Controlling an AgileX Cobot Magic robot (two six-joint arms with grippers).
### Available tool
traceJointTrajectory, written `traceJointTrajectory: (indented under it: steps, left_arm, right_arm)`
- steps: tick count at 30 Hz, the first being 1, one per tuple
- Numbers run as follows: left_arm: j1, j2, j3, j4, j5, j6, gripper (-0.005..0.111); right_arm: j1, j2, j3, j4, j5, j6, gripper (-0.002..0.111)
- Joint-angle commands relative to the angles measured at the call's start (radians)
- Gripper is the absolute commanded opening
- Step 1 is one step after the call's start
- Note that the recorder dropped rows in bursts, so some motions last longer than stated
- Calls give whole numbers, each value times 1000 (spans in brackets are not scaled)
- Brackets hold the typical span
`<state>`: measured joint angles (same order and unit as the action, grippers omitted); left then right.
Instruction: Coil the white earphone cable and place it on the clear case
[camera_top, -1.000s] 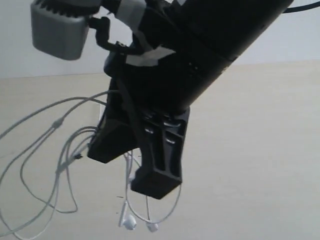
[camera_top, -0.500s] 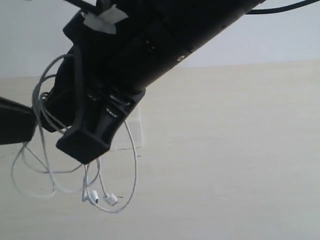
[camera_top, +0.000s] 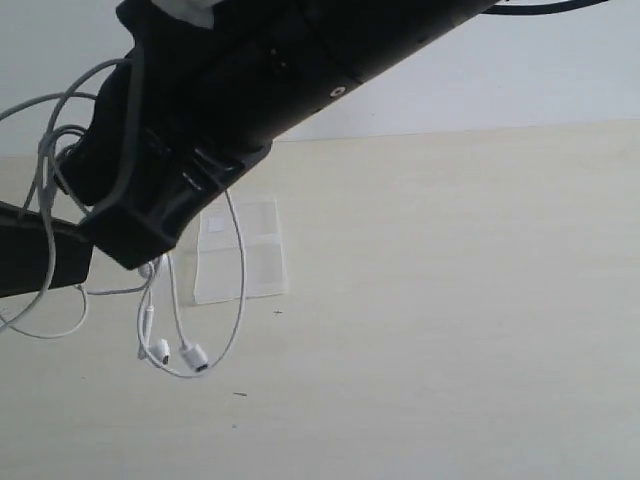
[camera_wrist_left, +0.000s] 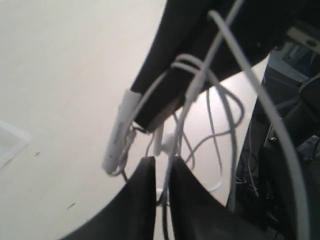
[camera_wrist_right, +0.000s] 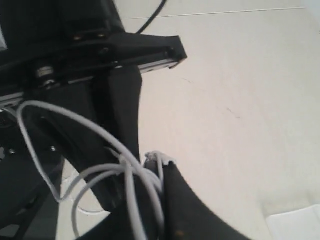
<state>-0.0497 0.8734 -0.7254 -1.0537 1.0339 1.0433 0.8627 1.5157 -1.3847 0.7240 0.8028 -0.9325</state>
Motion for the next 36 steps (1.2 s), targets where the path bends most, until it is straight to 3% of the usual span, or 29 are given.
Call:
traceJointTrajectory:
  steps: [1,8,16,19,25,36]
  left_arm:
    - [-1,0,5,77,-53,-4,12]
    - [-1,0,5,81,-191,-29,16]
    - [-1,0,5,49,-219,-29,57]
    - [-1,-2,1,47,-237,-29,58]
    - [2,-33,-28,60,-226,-33,58]
    - [7,-94,-57,390,-302,-271,58]
  right_arm:
    - [-2,0,2,-122,-69,96,0]
    - [-2,27,2,-202,-43,136,0]
    - [-2,56,2,-206,-43,151,0]
    - [-2,56,2,-215,-45,174,0]
    - [-2,56,2,-405,-47,347,0]
    - [-16,108,2,-496,-79,455,0]
